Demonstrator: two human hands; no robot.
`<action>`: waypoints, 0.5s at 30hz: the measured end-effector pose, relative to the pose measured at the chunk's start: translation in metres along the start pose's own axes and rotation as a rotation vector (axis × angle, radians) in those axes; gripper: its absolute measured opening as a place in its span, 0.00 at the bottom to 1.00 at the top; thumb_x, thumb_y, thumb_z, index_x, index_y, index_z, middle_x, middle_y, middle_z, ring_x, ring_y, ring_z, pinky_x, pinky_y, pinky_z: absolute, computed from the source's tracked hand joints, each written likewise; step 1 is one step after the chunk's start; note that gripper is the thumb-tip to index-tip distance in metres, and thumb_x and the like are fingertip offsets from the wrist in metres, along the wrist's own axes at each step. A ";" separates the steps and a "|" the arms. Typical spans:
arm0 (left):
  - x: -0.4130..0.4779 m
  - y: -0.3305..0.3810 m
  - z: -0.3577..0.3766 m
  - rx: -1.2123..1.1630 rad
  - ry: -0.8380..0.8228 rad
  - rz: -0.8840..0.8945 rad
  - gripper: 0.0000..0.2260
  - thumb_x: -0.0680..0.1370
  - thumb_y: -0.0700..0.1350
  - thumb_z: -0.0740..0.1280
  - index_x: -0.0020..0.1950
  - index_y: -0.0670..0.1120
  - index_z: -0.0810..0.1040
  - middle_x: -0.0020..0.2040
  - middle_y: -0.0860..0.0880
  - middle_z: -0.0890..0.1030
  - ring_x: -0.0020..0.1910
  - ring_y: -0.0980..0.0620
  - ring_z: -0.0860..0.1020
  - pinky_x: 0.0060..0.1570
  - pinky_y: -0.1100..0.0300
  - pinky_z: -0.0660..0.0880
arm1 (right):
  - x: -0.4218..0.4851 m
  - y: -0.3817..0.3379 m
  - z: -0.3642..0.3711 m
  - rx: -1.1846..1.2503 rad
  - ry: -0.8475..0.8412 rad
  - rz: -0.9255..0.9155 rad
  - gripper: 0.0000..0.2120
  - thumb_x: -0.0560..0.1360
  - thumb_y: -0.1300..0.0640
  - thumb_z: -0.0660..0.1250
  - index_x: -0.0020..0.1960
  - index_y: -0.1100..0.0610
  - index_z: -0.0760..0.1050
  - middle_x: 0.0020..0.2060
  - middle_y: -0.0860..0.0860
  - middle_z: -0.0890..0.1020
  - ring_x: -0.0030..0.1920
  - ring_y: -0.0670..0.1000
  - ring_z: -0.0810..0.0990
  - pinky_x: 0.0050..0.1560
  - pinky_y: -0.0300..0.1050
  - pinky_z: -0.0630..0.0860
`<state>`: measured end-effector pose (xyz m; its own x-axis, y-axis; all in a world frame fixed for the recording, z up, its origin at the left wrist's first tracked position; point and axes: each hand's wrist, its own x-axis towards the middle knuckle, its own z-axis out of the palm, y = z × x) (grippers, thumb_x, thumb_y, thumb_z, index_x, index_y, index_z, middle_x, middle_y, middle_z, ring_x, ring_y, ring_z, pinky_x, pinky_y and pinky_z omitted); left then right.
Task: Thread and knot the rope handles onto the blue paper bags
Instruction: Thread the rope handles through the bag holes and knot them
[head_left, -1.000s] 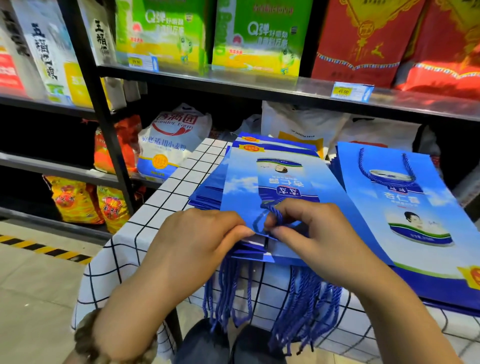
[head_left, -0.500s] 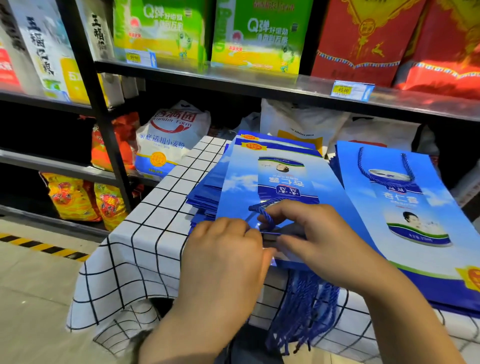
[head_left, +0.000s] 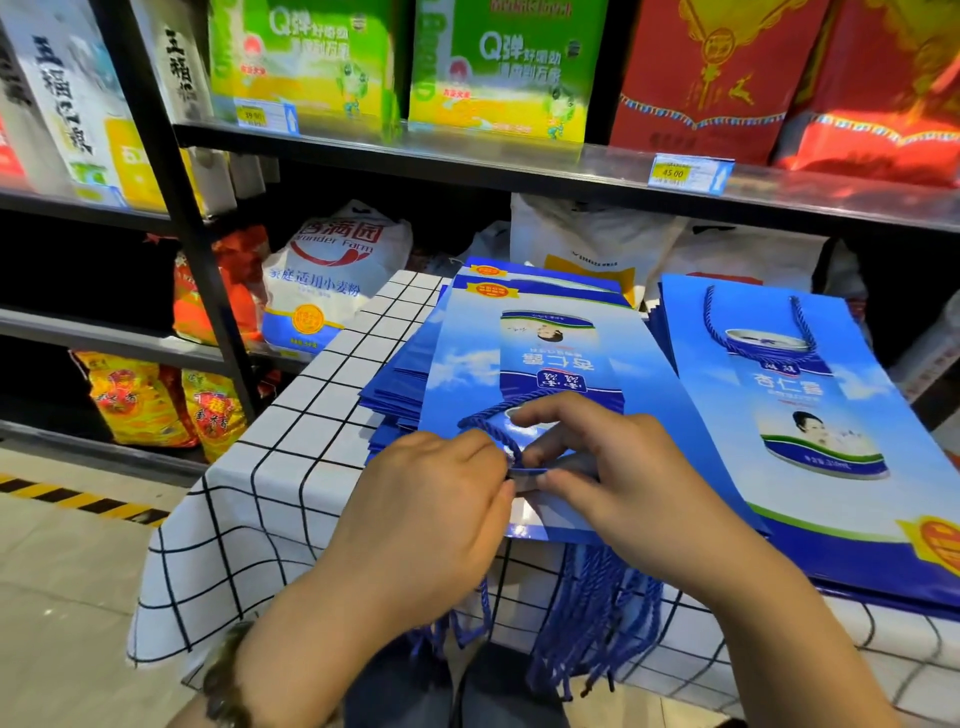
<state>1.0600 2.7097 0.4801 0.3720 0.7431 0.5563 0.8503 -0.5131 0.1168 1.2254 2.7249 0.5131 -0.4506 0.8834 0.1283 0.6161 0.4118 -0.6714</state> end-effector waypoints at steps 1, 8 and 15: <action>0.000 -0.001 0.000 -0.014 -0.012 0.006 0.11 0.73 0.47 0.57 0.32 0.48 0.71 0.28 0.52 0.73 0.24 0.50 0.70 0.27 0.63 0.65 | -0.001 0.001 0.001 -0.006 0.005 -0.005 0.19 0.75 0.63 0.62 0.52 0.38 0.68 0.42 0.41 0.78 0.45 0.44 0.81 0.52 0.49 0.76; -0.004 -0.005 0.003 -0.308 -0.078 -0.041 0.11 0.71 0.47 0.57 0.29 0.50 0.62 0.36 0.53 0.80 0.29 0.49 0.74 0.29 0.57 0.71 | -0.002 0.009 0.004 -0.084 0.092 -0.038 0.16 0.74 0.64 0.63 0.55 0.44 0.71 0.40 0.36 0.78 0.50 0.46 0.80 0.50 0.52 0.76; 0.019 -0.007 -0.007 -0.827 -0.036 -0.500 0.09 0.70 0.52 0.67 0.38 0.48 0.75 0.35 0.48 0.82 0.37 0.47 0.79 0.45 0.50 0.76 | -0.011 0.009 0.009 -0.122 0.196 -0.086 0.20 0.72 0.60 0.67 0.47 0.36 0.65 0.39 0.35 0.81 0.48 0.42 0.80 0.49 0.51 0.77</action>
<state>1.0584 2.7249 0.4953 0.0614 0.9634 0.2611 0.3874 -0.2641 0.8833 1.2293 2.7169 0.4992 -0.3781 0.8655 0.3285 0.6596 0.5008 -0.5605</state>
